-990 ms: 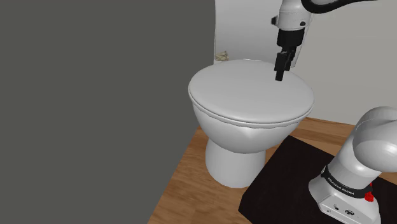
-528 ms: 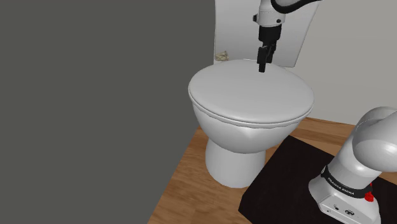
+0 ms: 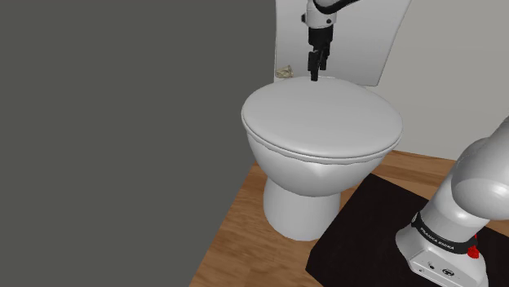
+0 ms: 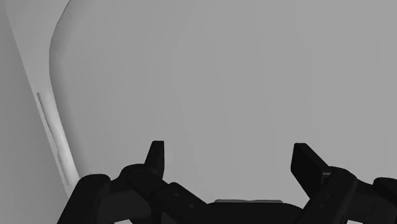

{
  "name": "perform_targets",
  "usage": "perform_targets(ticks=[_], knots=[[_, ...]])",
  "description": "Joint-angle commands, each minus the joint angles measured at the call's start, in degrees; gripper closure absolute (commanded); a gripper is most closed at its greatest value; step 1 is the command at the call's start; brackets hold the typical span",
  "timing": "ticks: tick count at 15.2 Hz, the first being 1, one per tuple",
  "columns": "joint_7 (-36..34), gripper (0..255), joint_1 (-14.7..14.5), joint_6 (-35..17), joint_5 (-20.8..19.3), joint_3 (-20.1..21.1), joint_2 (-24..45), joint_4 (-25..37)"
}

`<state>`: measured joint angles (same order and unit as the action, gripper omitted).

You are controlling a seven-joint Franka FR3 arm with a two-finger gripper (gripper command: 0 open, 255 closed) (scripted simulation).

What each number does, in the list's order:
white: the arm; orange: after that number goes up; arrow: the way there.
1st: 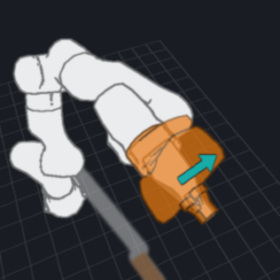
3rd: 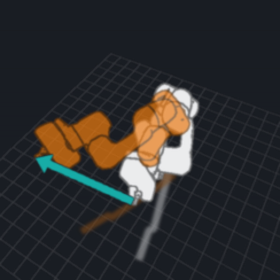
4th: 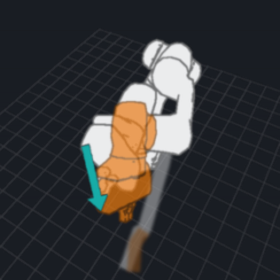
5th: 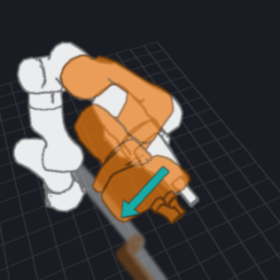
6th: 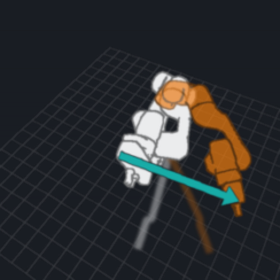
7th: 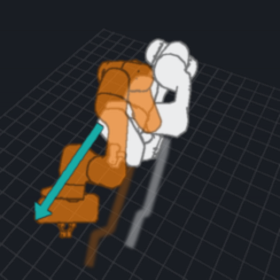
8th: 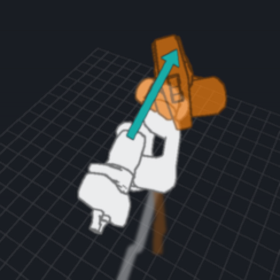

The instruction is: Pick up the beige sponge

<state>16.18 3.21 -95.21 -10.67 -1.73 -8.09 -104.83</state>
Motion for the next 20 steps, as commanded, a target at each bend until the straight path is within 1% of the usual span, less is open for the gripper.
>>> perform_targets(ticks=[1,6,8,10,11,18,20], knots=[[1.50,0,0.19,0.33,-0.43,-0.29,4.43,5.16],[4.95,0,0.56,2.60,-1.18,-0.62,16.28,20.24],[6.41,0,0.70,4.27,-1.41,-0.70,21.56,27.59],[7.98,0,0.82,6.59,-1.62,-0.77,27.47,36.25],[8.42,0,0.85,7.37,-1.67,-0.79,29.20,38.87],[7.13,0,0.95,1.12,-1.79,-0.74,27.28,30.57],[7.03,0,0.96,0.63,-1.80,-0.74,27.17,29.96]])
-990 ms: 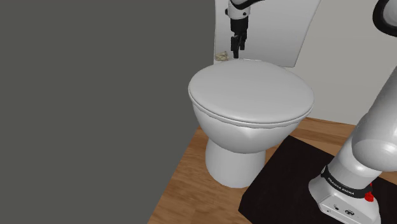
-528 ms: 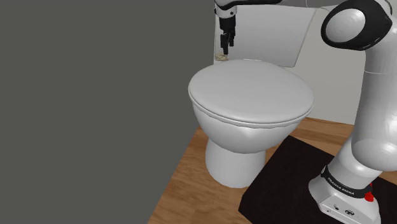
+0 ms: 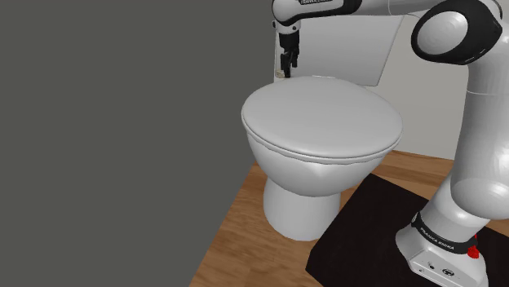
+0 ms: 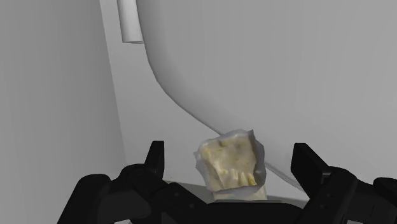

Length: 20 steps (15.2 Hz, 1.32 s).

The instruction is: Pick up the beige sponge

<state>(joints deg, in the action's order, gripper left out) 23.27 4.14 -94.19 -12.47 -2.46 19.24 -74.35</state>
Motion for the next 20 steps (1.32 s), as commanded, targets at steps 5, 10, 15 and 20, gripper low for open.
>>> perform_targets(ticks=[5,10,15,20], knots=[[-0.12,255,-0.03,-0.31,-0.02,0.02,-0.17,-0.47],[-0.05,255,0.02,-0.38,-0.01,-0.01,-0.15,-0.51],[0.84,255,-0.05,3.95,0.09,-0.04,1.01,5.08],[1.84,255,-0.13,8.74,0.15,-0.10,2.90,11.86]])
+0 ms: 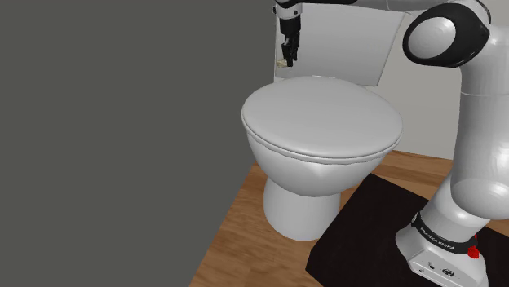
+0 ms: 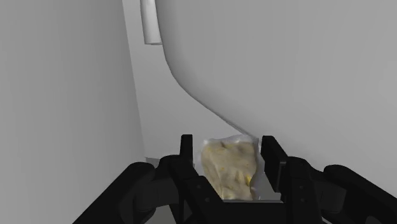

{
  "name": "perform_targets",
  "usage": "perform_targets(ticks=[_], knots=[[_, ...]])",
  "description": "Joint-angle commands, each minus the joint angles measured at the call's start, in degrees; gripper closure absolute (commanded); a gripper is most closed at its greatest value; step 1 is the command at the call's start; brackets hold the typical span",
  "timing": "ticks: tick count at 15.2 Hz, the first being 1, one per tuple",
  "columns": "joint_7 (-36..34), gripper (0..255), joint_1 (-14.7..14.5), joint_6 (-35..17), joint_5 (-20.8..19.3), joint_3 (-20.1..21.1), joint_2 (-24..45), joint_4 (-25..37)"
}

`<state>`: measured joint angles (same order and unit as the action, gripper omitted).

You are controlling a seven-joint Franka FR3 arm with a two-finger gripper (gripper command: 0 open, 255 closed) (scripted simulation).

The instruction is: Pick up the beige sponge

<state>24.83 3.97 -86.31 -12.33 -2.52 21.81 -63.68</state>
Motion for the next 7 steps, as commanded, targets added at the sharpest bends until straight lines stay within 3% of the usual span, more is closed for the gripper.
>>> perform_targets(ticks=[1,5,7], knots=[[0.50,255,0.04,1.90,0.02,-0.06,0.83,2.75],[1.48,255,-0.02,6.47,0.04,-0.17,3.41,10.01],[1.52,255,-0.02,6.66,0.04,-0.18,3.53,10.32]])
